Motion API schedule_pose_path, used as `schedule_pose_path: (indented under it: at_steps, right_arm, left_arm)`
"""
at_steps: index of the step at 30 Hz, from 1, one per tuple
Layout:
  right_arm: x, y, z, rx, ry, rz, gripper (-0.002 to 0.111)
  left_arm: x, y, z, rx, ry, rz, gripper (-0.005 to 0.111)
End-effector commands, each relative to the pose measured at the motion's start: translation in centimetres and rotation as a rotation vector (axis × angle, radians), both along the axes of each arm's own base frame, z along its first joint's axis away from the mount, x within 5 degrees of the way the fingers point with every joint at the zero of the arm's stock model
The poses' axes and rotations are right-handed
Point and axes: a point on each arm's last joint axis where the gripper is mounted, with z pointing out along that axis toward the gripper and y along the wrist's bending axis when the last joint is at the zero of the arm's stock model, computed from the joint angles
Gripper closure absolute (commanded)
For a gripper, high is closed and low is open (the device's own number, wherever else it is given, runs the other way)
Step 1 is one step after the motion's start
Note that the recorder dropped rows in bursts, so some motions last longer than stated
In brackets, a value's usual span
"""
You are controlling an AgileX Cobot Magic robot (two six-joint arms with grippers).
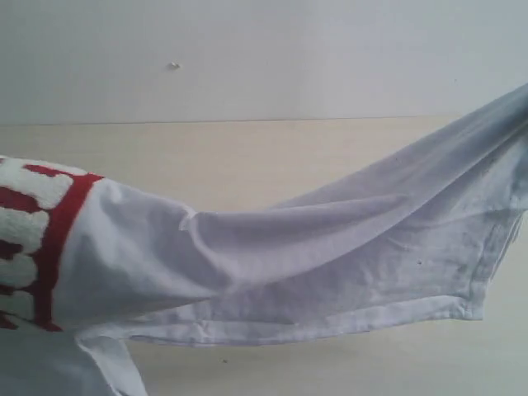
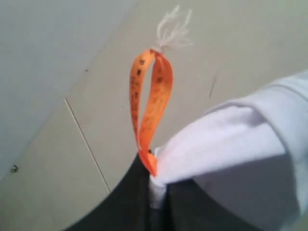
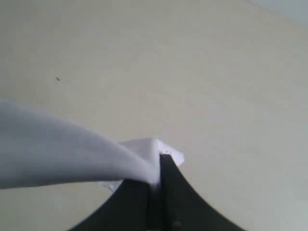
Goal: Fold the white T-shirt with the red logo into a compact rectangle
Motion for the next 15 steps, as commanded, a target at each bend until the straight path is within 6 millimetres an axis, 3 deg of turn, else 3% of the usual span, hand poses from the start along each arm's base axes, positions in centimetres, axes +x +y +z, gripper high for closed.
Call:
schedule_pose_path:
  at_steps: [1,4,9,13,14,15]
  right_arm:
    - [3.2,-0.5,-2.3,-0.039,0.115,-0.026,0.108]
    - [5.5,-0.6,-4.5,-0.046,0.207,-0.024,0.108]
    - [9.8,-1.1,-8.9,-0.092,0.289,-0.03,0.108]
    - [13.2,-1.6,-12.6,-0.144,0.281,-0.028,0.108]
    - [15.0,-2.0,-14.0,-0.193,0.21,-0.02,0.108]
    - [15.7,-2.1,-14.4,-0.208,0.175,-0.016,0.108]
  left_arm:
    - [3.7,-0.1,-3.8,0.039,0.174,0.001,0.107]
    - [5.9,-0.1,-6.6,0.061,0.303,0.003,0.107]
    - [10.9,-0.5,-9.9,0.072,0.296,-0.016,0.107]
    - [14.6,-0.8,-12.8,0.09,0.285,-0.052,0.107]
    - [16.6,-0.9,-14.6,0.11,0.271,-0.065,0.107]
    - [17.4,-0.8,-15.3,0.126,0.263,-0.073,0.107]
